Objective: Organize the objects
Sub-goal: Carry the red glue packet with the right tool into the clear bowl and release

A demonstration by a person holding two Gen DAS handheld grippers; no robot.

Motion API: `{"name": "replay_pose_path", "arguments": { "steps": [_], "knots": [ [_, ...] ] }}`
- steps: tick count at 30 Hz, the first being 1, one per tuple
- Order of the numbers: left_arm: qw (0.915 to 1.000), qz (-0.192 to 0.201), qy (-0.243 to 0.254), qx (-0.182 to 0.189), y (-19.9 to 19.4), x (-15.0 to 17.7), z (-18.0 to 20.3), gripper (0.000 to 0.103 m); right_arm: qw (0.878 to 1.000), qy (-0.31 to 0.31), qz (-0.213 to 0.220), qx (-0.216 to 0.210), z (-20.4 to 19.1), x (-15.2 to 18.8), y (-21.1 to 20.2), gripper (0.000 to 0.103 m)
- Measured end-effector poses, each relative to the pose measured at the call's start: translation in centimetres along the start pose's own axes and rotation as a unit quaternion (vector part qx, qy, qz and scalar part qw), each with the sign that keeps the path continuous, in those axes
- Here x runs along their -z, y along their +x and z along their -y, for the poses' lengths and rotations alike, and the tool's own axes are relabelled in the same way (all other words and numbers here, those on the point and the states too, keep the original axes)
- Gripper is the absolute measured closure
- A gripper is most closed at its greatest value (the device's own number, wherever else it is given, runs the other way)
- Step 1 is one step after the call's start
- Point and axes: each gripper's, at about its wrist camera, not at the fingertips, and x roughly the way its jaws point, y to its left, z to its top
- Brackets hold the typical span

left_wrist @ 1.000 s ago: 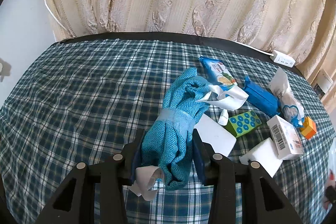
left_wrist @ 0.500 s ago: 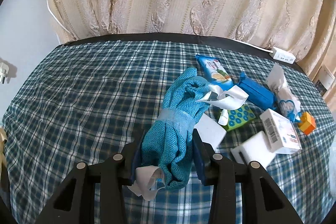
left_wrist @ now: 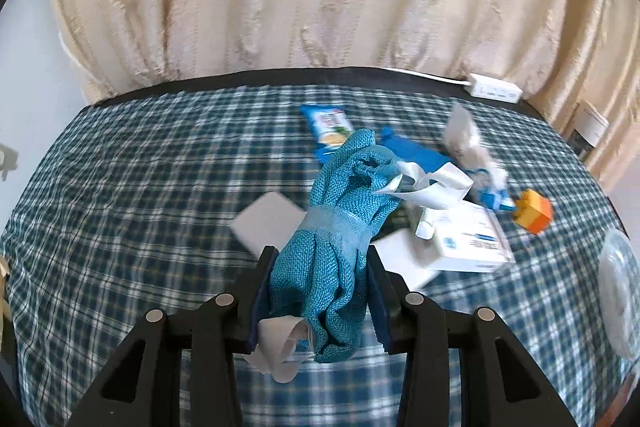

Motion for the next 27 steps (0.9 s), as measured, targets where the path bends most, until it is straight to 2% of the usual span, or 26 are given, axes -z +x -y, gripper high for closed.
{"name": "replay_pose_path", "arguments": {
  "steps": [6,17,20,23,27],
  "knots": [
    [0.9996,0.0,0.018,0.024,-0.6,-0.2,3.0,0.059,1.0,0.01,-0.002,0.015,2.4,-0.6,1.2,0.051],
    [0.9974,-0.009,0.057,0.043,-0.7,-0.1,7.9,0.059,1.0,0.003,-0.002,0.019,3.5,-0.6,2.4,0.05],
    [0.9964,-0.01,0.069,0.049,-0.8,-0.1,9.5,0.059,1.0,0.006,0.001,0.018,3.9,-0.7,2.4,0.048],
    [0.9949,-0.013,0.083,0.055,-0.8,0.1,11.2,0.059,1.0,0.015,0.005,0.006,4.5,-0.8,2.1,0.041],
    [0.9922,-0.016,0.104,0.066,-0.7,0.4,13.7,0.059,1.0,0.022,0.009,-0.004,5.2,-0.8,1.9,0.04]
  ]
}}
